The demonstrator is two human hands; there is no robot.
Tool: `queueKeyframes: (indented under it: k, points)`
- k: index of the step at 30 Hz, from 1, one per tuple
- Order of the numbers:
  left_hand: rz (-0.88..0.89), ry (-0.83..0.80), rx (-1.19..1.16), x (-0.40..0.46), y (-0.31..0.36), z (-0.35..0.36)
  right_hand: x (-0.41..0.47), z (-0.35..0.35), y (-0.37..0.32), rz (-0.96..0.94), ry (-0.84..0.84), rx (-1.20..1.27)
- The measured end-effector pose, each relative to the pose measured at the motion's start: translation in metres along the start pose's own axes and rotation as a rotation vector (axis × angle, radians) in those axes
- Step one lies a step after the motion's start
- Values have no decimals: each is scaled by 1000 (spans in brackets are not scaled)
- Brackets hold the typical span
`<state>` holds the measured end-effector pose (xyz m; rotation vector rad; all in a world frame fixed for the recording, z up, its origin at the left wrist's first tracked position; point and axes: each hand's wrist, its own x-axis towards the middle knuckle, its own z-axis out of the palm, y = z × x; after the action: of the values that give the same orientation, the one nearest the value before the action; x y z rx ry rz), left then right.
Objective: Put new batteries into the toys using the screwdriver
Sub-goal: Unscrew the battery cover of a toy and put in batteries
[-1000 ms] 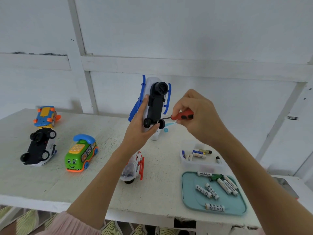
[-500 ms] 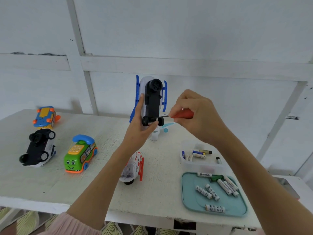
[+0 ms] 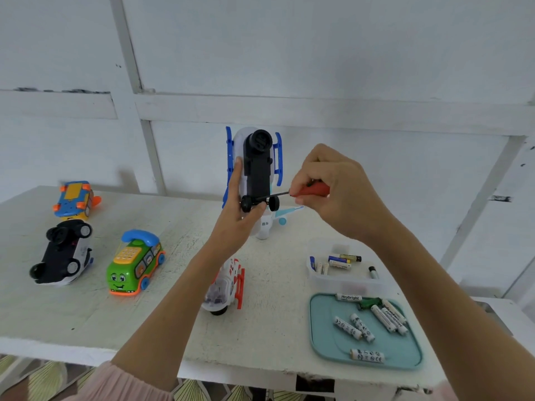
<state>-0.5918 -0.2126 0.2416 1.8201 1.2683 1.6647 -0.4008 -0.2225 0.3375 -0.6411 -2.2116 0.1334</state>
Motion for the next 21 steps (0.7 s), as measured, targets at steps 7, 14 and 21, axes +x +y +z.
queueKeyframes:
  k: [7, 14, 21]
  points:
    - [11, -21, 14, 1, 3, 2, 7, -2, -4, 206, -63, -285]
    - [-12, -55, -17, -3, 2, 4, 2, -9, -7, 54, -29, 92]
    - [-12, -41, -4, -5, 2, 4, 1, -9, -5, 272, -162, -185]
